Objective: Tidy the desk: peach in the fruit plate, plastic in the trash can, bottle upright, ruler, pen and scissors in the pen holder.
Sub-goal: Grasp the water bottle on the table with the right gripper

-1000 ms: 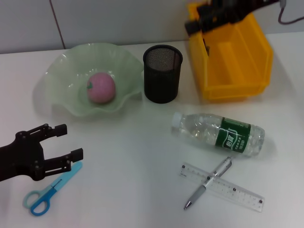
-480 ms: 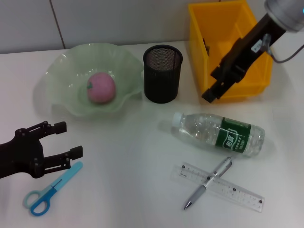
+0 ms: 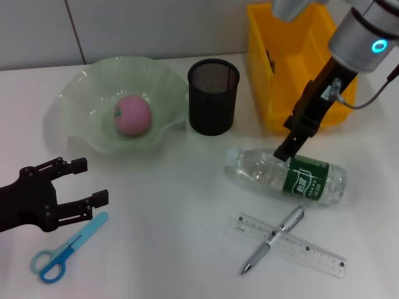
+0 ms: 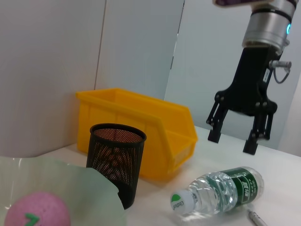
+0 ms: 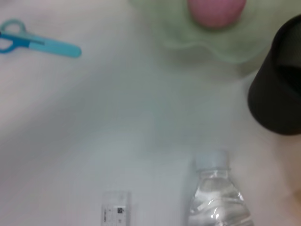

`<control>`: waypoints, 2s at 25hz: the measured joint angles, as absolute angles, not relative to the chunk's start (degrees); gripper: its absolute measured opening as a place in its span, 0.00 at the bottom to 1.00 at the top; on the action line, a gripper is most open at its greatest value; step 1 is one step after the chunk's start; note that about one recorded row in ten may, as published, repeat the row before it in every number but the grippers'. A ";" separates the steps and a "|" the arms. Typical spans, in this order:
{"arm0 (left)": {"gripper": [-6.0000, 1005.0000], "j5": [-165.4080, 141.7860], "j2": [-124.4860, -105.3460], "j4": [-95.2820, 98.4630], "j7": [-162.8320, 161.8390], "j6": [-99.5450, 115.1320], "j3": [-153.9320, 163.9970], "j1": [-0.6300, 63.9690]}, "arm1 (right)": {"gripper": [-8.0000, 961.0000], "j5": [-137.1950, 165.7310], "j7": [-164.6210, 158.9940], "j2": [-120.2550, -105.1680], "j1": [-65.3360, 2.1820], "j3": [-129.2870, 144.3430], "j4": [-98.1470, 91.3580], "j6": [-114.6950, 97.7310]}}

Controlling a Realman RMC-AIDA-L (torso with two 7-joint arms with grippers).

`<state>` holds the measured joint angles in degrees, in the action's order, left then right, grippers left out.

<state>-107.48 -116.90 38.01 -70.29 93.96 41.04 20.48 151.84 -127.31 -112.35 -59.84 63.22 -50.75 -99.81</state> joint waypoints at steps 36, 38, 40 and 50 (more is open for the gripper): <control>0.84 -107.90 -117.02 38.04 -69.93 94.08 41.05 20.07 | 0.81 160.37 -123.10 -116.68 -58.07 67.55 -46.06 -91.49; 0.84 -107.88 -117.02 38.05 -69.95 94.10 41.05 20.05 | 0.81 160.52 -122.93 -116.86 -58.03 67.79 -46.04 -91.44; 0.84 -107.81 -117.01 38.01 -69.95 94.12 41.05 20.03 | 0.81 160.59 -122.67 -117.09 -57.98 67.82 -45.99 -91.29; 0.84 -107.88 -117.15 37.96 -69.86 93.96 41.05 19.95 | 0.81 160.61 -122.34 -117.60 -57.82 67.87 -45.96 -90.70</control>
<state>-107.88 -117.15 37.96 -69.86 93.96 41.05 19.94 160.61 -122.34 -117.60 -57.82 67.87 -45.96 -90.70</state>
